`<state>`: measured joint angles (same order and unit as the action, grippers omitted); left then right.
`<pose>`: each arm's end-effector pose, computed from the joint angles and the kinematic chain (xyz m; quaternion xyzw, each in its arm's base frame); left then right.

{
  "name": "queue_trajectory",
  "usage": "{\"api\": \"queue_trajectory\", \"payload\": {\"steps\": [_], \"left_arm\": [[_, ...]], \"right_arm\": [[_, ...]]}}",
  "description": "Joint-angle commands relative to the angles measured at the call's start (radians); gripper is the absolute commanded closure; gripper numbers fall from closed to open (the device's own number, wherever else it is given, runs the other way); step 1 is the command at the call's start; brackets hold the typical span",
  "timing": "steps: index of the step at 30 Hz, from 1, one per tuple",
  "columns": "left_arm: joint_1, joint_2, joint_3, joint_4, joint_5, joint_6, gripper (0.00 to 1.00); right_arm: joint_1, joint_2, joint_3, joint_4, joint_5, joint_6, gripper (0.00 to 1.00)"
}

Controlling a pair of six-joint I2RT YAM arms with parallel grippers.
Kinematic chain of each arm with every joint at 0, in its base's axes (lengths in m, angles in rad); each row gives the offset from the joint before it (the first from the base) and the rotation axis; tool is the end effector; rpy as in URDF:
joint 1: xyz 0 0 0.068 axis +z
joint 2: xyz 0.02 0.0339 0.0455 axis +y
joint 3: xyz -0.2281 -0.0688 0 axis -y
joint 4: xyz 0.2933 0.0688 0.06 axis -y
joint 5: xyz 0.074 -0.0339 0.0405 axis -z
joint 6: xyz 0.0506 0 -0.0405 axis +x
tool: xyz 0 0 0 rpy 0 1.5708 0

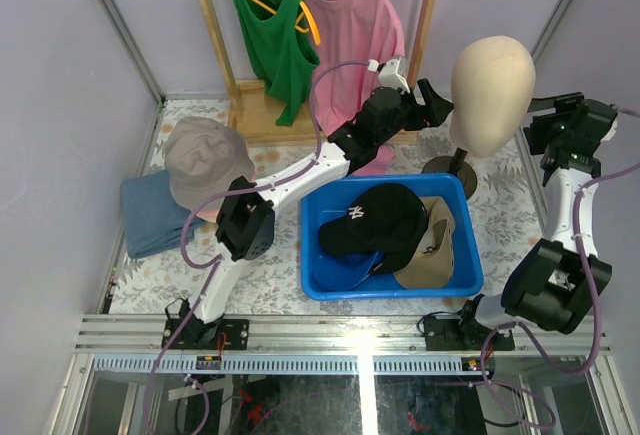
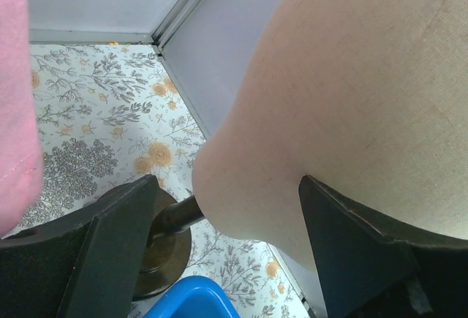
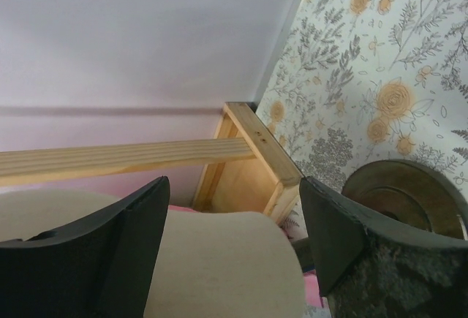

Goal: Stack the hats
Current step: Move the hat stand to the center of the board.

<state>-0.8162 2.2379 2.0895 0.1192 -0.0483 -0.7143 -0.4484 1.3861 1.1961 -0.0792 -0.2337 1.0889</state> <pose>0.4022 -0.4242 0.3050 0.0197 0.7171 -0.4700 0.5143 0.3622 -0.1612 0.3085 0.4985 0.6171 0.2775 0.5419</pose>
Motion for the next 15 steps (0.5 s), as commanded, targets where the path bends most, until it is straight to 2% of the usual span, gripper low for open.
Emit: {"api": "queue_trajectory", "payload": {"steps": [1,15], "left_arm": [[-0.040,-0.049,0.002,0.141,0.113,0.030,0.21],[-0.044,-0.078,-0.085,0.174,0.226,0.066,0.24]], "right_arm": [[0.080,0.043,0.031,-0.032,-0.152,-0.081,0.21],[0.087,0.174,0.114,-0.018,-0.284,-0.144,0.21]]}}
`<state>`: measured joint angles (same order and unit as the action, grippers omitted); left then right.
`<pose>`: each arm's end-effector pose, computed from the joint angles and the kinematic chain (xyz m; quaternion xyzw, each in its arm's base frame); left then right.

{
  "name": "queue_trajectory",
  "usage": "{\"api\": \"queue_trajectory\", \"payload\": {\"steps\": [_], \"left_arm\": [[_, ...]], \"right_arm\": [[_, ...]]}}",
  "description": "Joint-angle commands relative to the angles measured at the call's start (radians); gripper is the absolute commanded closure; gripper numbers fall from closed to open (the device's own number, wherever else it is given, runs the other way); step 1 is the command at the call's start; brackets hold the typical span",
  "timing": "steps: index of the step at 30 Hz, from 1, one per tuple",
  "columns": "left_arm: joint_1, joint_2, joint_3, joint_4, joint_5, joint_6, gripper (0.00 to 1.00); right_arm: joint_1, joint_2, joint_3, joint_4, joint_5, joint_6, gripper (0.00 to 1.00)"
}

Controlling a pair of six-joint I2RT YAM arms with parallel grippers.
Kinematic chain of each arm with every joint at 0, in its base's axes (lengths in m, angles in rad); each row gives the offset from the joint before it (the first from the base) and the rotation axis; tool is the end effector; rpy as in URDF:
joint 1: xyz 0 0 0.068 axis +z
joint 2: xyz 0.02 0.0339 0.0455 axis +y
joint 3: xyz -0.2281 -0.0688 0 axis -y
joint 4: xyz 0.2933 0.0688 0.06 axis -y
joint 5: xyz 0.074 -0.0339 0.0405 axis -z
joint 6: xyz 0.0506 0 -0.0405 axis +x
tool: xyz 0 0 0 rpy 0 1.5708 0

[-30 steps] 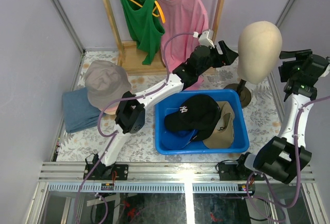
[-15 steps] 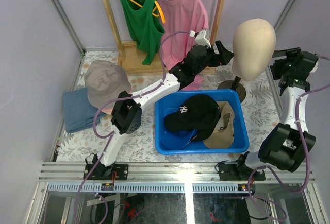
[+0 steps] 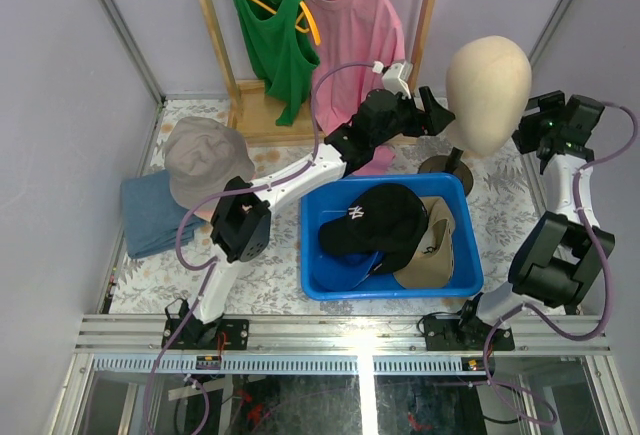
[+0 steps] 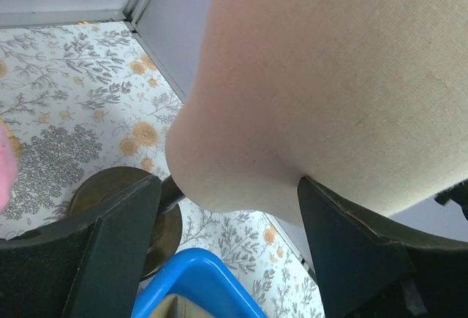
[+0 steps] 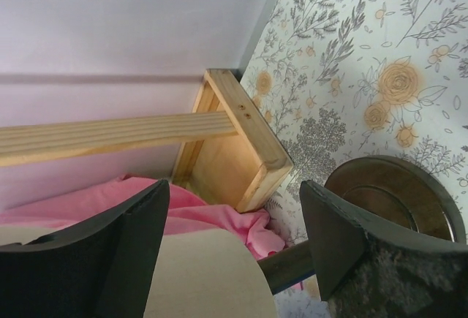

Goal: Stack the hats
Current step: Move the hat stand to the center of the board.

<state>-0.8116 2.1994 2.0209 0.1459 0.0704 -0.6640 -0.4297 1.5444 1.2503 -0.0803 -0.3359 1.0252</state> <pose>0.3952 -0.4216 0.3009 0.0774 0.7143 -0.4862 0.4973 0.3937 -0.1621 0.2694 0.4715 0.6711 0.2949 0.4903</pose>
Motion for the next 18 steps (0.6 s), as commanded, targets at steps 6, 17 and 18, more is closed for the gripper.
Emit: {"api": "queue_trajectory", "payload": {"steps": [6,17,18], "left_arm": [[-0.056,-0.050,-0.035,0.145,0.118,0.040,0.24],[-0.062,-0.050,-0.040,0.131,0.114,0.066,0.25],[-0.062,-0.050,-0.045,0.131,0.112,0.068,0.25]], "right_arm": [[0.098,0.087,0.137,-0.027,-0.246,-0.102,0.20],[0.164,0.217,0.260,-0.053,-0.347,-0.139,0.20],[0.169,0.223,0.265,-0.052,-0.353,-0.139,0.20]]}}
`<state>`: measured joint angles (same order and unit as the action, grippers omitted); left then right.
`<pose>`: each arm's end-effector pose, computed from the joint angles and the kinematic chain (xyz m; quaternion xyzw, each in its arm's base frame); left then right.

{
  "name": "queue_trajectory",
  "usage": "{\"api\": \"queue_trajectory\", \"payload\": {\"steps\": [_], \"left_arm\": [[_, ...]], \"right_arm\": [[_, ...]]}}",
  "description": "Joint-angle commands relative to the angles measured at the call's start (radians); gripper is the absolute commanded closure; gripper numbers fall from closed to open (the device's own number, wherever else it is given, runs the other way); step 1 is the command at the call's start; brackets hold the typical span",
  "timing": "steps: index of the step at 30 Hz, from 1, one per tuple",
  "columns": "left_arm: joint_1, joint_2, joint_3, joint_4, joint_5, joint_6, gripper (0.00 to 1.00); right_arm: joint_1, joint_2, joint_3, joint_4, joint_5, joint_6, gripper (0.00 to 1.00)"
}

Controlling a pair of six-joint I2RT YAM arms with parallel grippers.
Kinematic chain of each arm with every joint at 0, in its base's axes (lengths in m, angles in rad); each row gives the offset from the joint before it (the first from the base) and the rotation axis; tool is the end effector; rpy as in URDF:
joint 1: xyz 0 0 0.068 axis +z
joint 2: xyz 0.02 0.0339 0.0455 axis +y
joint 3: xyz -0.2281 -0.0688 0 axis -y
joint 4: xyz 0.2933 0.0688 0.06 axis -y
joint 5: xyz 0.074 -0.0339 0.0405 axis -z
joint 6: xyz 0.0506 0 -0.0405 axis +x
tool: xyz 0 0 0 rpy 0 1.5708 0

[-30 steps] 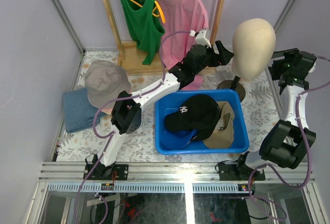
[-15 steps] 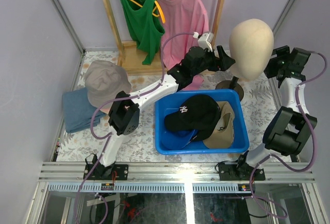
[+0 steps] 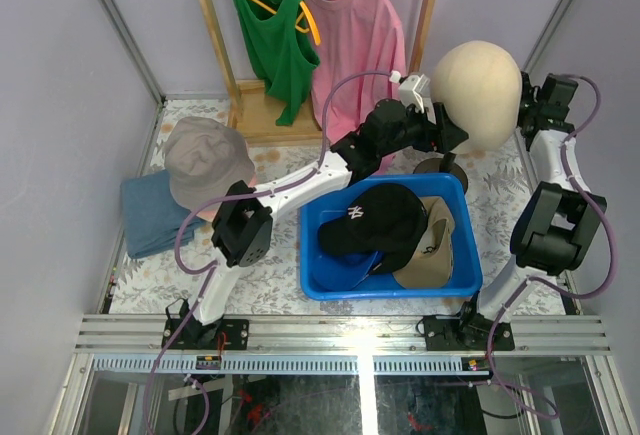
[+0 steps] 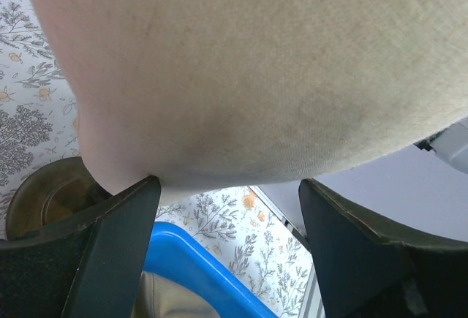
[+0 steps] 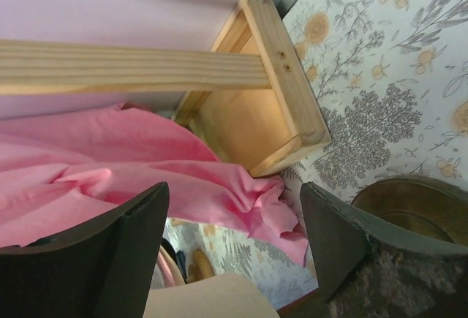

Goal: Stack the hats
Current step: Move the hat stand to the center of the board.

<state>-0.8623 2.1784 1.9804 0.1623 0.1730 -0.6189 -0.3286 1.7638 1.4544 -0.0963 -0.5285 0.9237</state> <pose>0.3665 -0.4410 0.2975 0.1466 0.7043 -0.5126 0.4686 0.4526 -0.1274 0.2588 0.3560 0.7374 0.3642 0.4438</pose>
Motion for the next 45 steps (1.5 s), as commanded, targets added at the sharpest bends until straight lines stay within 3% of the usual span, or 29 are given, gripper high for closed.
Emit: {"api": "queue_trajectory", "payload": {"steps": [1,20,31,38,45], "left_arm": [[-0.011,-0.032,-0.010,0.114,0.006,0.025,0.24],[-0.011,-0.089,-0.045,0.080,-0.085,0.093,0.24],[-0.004,-0.144,-0.081,0.046,-0.132,0.179,0.23],[0.000,-0.112,0.006,-0.038,-0.125,0.231,0.23],[0.010,-0.161,-0.044,-0.041,-0.138,0.275,0.23]], "right_arm": [[0.074,0.015,0.066,-0.033,-0.167,-0.038,0.20],[0.228,0.170,0.254,0.011,-0.320,-0.002,0.19],[0.325,0.223,0.312,0.034,-0.324,0.030,0.18],[0.387,0.250,0.335,0.094,-0.341,0.087,0.18],[0.439,0.291,0.405,0.085,-0.350,0.093,0.18]]}}
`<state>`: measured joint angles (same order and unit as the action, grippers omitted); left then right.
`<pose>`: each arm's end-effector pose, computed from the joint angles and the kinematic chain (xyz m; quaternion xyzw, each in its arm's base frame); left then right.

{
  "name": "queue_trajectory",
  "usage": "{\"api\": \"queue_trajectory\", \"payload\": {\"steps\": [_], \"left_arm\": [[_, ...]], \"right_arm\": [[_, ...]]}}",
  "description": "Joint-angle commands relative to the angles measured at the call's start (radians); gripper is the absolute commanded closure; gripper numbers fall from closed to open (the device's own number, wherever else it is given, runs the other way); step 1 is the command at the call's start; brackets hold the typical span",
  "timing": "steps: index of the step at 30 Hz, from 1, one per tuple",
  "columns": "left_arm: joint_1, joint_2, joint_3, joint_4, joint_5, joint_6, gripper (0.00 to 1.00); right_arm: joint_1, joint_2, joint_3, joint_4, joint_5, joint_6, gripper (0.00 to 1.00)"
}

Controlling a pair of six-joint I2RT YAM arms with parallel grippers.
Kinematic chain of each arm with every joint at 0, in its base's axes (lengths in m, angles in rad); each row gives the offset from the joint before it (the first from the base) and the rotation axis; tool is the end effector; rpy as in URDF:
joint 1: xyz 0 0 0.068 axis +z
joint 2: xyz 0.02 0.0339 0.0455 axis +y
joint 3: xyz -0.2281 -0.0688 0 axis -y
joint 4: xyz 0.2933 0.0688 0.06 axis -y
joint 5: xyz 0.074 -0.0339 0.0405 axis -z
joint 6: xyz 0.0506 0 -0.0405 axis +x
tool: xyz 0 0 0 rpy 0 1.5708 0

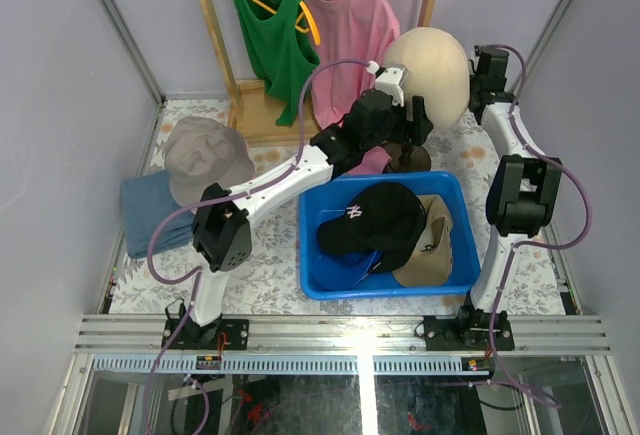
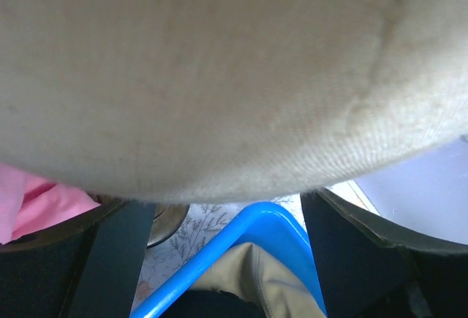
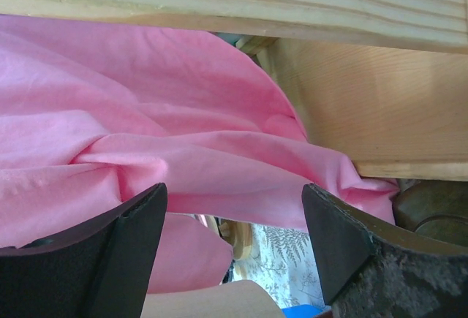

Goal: Stack the hats
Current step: Move the hat stand to the center of the board.

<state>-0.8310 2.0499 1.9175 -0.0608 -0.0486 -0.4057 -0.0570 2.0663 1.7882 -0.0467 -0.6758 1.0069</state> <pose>0.3699 -0.4016 0.3128 0.1478 0.7577 -0.3531 0.5286 0.5354 0.0011 0.2551 0.2219 0.7584 0.4912 0.3664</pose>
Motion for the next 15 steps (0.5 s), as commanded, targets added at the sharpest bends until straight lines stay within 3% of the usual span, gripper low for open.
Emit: {"api": "queue_trajectory", "payload": {"steps": [1,6,15], "left_arm": [[-0.018,-0.042,0.010,0.181,0.081,0.070,0.22],[-0.002,-0.101,-0.076,0.205,0.077,0.074,0.22],[0.001,-0.135,-0.100,0.186,0.086,0.066,0.22]], "right_arm": [[0.173,-0.007,0.074,0.035,-0.204,0.009,0.17],[0.202,0.015,0.092,0.043,-0.208,0.020,0.17],[0.249,0.026,0.113,0.032,-0.208,0.018,0.17]]}}
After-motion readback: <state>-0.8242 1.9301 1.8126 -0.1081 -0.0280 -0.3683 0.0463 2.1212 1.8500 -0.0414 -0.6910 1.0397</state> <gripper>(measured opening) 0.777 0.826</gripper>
